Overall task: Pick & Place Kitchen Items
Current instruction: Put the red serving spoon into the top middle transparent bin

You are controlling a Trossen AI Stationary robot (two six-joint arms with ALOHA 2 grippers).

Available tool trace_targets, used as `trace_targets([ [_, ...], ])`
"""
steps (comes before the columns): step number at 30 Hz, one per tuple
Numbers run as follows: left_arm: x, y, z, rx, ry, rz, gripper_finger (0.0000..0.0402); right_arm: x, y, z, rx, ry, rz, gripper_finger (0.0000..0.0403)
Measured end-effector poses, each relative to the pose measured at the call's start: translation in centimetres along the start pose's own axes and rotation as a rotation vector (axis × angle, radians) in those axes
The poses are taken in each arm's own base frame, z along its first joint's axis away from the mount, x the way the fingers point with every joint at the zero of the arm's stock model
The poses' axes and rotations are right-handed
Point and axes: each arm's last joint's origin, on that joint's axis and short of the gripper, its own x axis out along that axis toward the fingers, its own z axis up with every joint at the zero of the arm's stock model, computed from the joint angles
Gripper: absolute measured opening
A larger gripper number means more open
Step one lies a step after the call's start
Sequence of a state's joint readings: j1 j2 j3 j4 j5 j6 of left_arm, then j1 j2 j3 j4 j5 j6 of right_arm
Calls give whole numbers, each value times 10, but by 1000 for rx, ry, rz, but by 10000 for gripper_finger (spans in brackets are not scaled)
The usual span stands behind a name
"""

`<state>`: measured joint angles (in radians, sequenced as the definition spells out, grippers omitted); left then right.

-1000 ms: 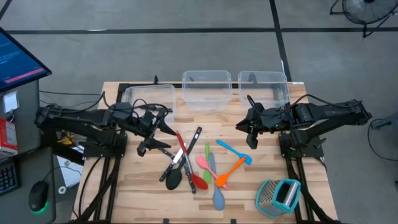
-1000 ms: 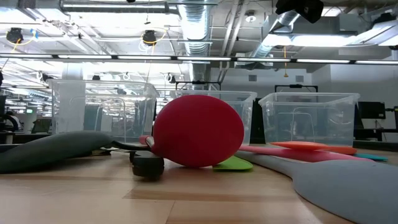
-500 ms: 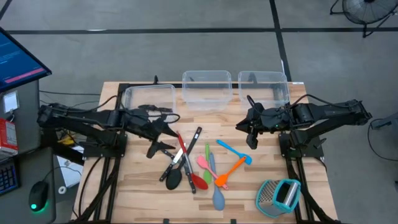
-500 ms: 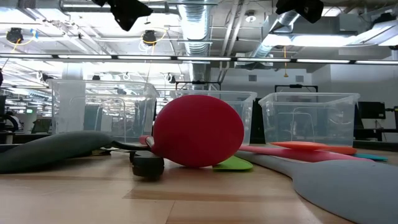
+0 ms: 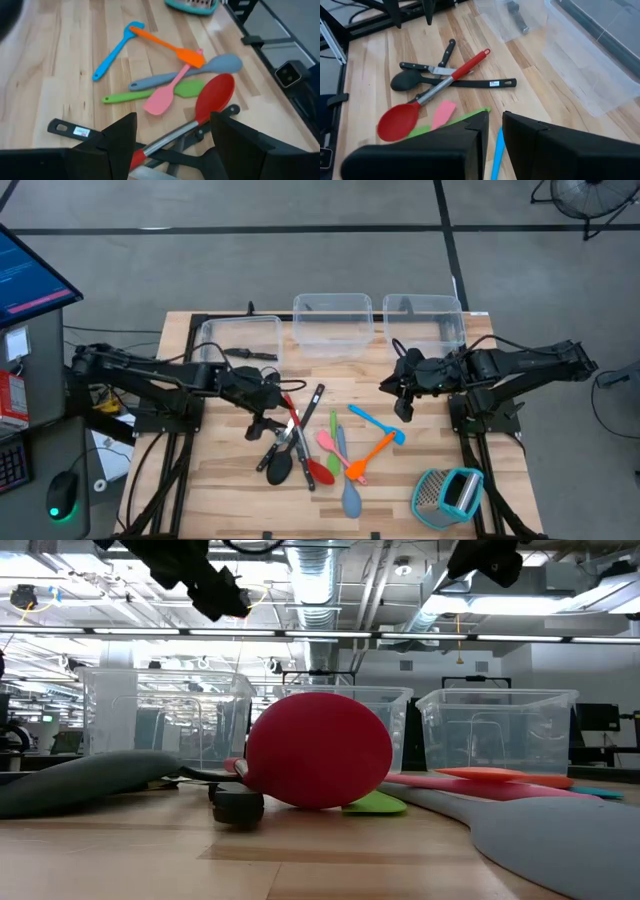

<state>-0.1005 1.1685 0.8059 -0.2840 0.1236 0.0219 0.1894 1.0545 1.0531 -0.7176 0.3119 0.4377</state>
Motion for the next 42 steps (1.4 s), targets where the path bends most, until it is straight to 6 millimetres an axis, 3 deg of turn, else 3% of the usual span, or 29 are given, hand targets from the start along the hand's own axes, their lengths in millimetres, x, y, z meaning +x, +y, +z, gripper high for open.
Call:
trace_targets([
  [15,29,2,-15,-19,152,-9,231,4,1,0,-5,10,-5,54],
  [32,29,-5,-18,45,187,-17,231,4,1,0,-3,6,-6,54],
  [42,28,-4,-26,-31,264,30,231,4,1,0,6,6,-5,54],
])
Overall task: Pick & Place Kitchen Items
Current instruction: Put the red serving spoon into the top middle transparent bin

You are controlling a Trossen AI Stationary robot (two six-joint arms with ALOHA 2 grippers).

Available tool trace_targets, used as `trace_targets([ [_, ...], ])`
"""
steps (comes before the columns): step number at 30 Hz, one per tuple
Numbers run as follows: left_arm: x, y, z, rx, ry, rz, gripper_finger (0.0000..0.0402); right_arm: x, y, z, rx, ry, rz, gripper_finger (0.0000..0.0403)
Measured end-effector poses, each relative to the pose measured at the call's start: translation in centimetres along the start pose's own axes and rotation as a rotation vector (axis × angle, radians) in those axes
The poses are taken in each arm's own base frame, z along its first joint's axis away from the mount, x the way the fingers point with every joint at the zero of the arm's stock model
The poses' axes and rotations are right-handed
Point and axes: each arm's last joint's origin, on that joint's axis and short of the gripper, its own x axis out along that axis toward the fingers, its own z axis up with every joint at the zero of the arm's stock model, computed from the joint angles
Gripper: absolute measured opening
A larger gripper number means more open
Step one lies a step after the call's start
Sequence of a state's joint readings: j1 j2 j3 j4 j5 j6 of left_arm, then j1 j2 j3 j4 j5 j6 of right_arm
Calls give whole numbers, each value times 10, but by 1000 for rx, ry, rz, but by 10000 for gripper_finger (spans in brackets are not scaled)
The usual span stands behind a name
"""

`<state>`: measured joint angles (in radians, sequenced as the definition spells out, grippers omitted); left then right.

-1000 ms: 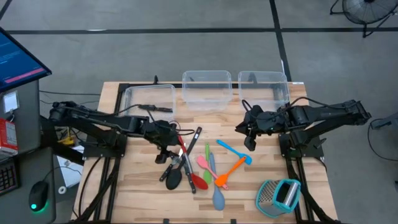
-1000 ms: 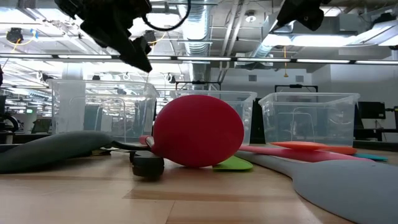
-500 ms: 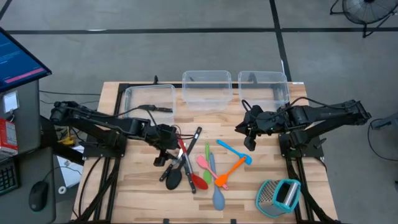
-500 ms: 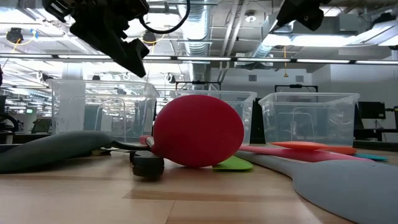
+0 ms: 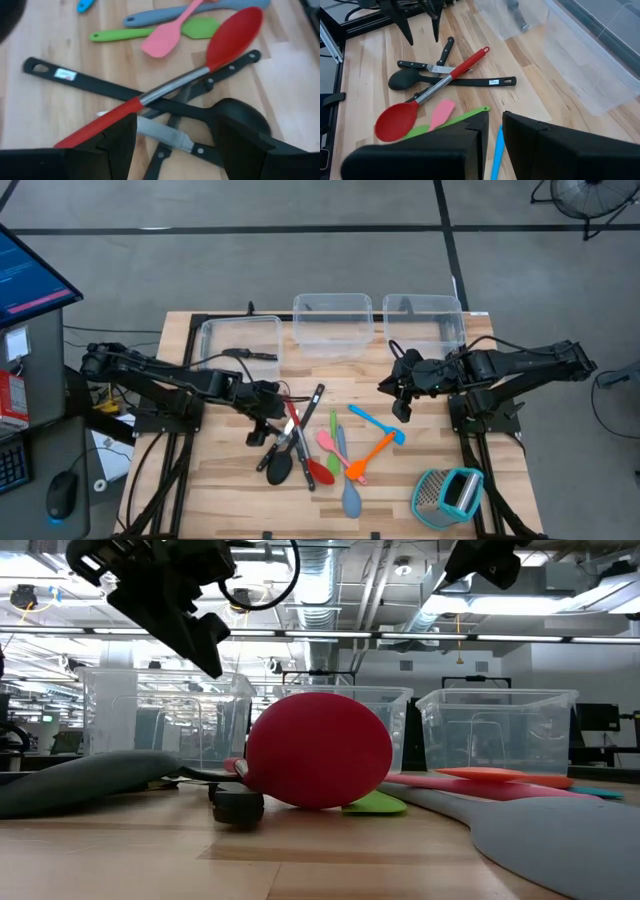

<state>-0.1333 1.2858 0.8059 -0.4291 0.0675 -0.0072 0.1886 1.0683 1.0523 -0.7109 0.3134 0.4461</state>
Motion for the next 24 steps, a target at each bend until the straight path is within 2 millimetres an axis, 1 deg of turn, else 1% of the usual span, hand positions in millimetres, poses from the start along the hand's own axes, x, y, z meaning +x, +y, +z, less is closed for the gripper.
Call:
trace_targets([
  [4,0,1,0,6,0,43,231,0,0,0,-5,-1,-2,54],
  [11,0,1,1,45,-8,51,231,0,0,0,-7,-1,-1,54],
  [24,0,1,11,129,-109,43,231,0,0,0,-10,-1,-2,54],
])
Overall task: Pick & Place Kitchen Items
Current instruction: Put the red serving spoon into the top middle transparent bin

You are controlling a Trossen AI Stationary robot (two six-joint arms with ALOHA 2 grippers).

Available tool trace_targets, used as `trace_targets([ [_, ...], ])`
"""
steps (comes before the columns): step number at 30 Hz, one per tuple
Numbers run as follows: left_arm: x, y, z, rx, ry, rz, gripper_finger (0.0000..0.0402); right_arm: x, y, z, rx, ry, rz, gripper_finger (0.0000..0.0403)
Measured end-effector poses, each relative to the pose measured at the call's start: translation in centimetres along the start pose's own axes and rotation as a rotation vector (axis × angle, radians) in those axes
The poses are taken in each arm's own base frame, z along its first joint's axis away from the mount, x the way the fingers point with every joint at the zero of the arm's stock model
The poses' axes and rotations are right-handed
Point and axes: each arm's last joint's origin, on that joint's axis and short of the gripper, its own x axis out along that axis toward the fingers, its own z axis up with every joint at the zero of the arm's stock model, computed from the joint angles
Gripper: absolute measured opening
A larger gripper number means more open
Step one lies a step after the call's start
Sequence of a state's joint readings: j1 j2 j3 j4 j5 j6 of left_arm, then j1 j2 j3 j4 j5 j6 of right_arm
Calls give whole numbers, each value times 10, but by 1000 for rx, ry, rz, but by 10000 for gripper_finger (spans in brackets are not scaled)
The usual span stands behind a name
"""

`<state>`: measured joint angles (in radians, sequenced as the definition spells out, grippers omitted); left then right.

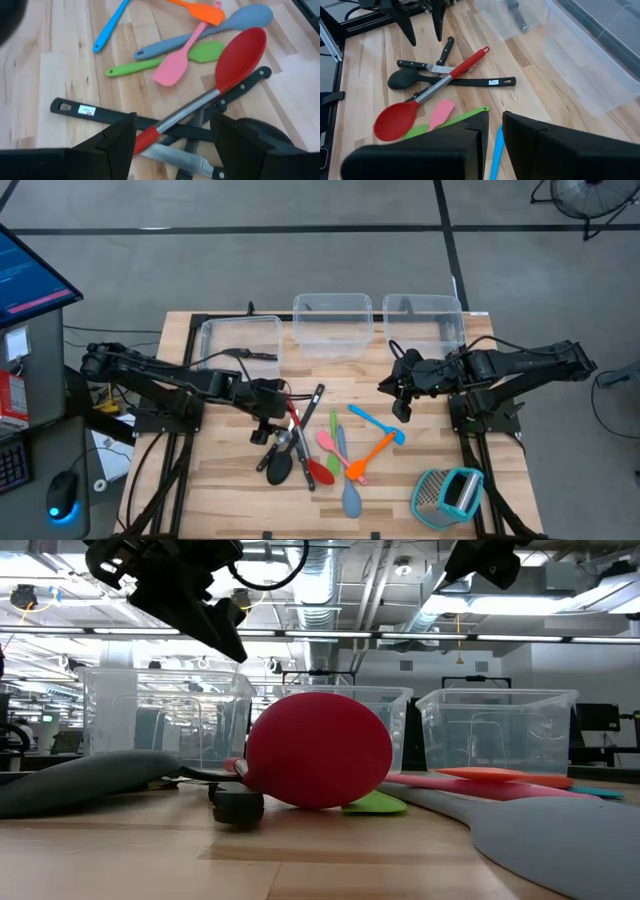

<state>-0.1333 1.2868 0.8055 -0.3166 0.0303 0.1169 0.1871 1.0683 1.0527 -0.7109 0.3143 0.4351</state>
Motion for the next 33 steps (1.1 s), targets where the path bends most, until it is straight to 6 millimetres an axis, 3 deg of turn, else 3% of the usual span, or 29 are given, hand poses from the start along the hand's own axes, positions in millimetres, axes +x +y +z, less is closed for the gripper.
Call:
trace_targets([
  [6,21,0,2,30,-23,-26,231,0,0,0,1,-1,0,54],
  [16,64,8,-13,103,70,-73,231,0,0,1,2,-6,2,54],
  [25,76,13,-13,220,11,-180,231,0,0,1,2,-5,3,54],
  [33,94,10,-26,314,50,-282,231,0,0,1,3,-5,2,54],
])
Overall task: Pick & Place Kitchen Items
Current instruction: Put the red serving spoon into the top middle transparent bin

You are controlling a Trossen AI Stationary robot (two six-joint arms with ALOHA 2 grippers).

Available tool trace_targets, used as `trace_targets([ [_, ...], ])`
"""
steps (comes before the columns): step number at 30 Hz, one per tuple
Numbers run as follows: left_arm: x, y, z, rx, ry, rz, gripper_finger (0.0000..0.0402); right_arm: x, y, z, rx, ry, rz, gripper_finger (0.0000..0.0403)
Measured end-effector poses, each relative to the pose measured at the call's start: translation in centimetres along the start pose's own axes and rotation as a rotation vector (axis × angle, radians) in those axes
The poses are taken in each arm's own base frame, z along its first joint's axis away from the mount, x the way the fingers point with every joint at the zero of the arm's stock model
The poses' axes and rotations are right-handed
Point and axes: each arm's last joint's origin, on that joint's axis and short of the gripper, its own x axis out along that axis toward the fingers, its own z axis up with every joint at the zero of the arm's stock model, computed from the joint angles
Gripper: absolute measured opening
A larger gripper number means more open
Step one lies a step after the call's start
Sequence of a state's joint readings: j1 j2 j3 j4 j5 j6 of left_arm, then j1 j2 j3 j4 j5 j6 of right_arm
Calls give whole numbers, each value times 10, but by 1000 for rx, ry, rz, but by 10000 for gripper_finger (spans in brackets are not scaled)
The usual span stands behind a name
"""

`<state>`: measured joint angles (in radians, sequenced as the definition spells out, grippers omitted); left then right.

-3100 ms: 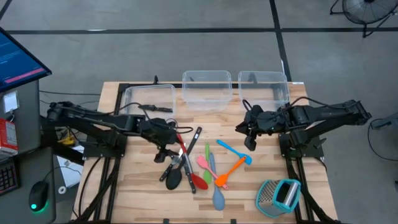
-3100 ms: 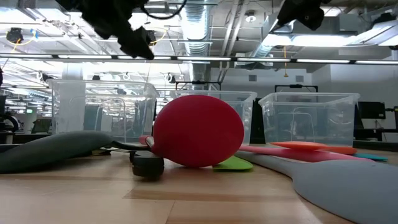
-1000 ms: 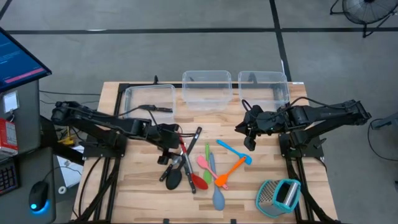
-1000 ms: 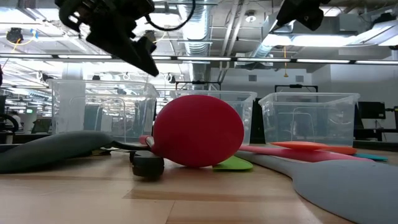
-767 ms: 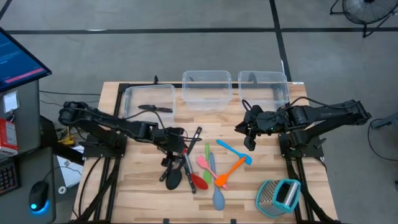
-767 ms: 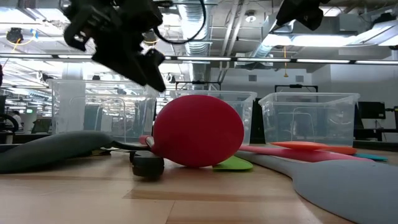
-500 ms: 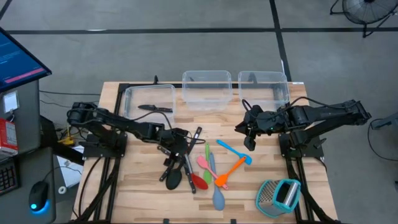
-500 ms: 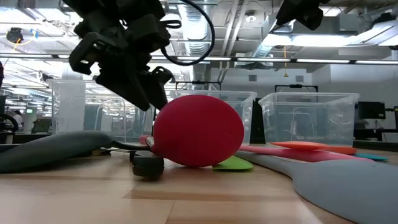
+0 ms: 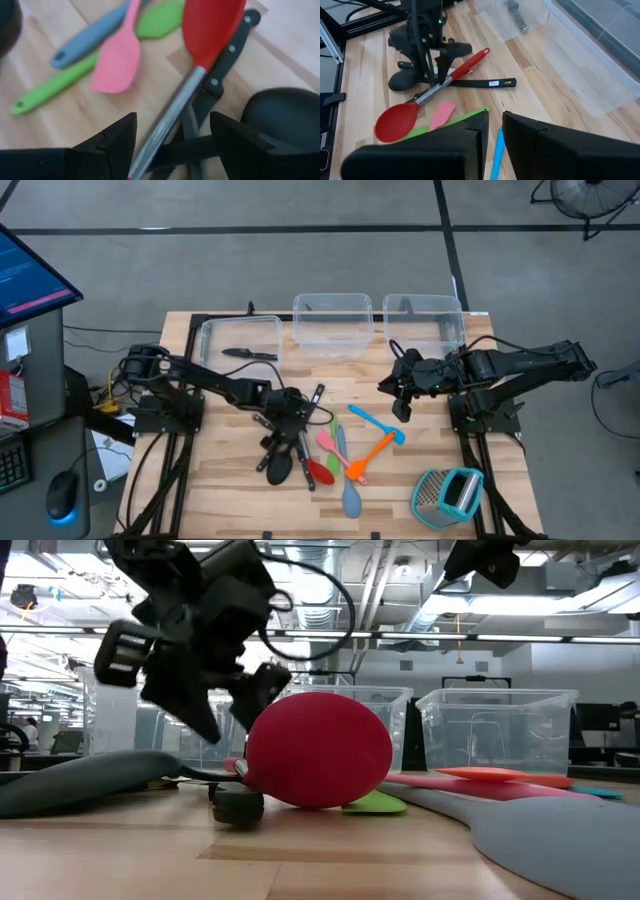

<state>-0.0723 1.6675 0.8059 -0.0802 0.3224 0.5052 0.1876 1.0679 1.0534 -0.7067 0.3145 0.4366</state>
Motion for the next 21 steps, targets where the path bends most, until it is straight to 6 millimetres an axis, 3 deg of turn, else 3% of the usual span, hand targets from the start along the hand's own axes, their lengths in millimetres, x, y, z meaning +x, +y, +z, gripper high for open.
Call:
trace_targets([
  [13,22,2,-13,-35,45,-31,225,0,0,0,-1,2,-2,54],
  [21,22,2,-13,-32,51,-27,137,0,0,0,-2,4,-2,54],
])
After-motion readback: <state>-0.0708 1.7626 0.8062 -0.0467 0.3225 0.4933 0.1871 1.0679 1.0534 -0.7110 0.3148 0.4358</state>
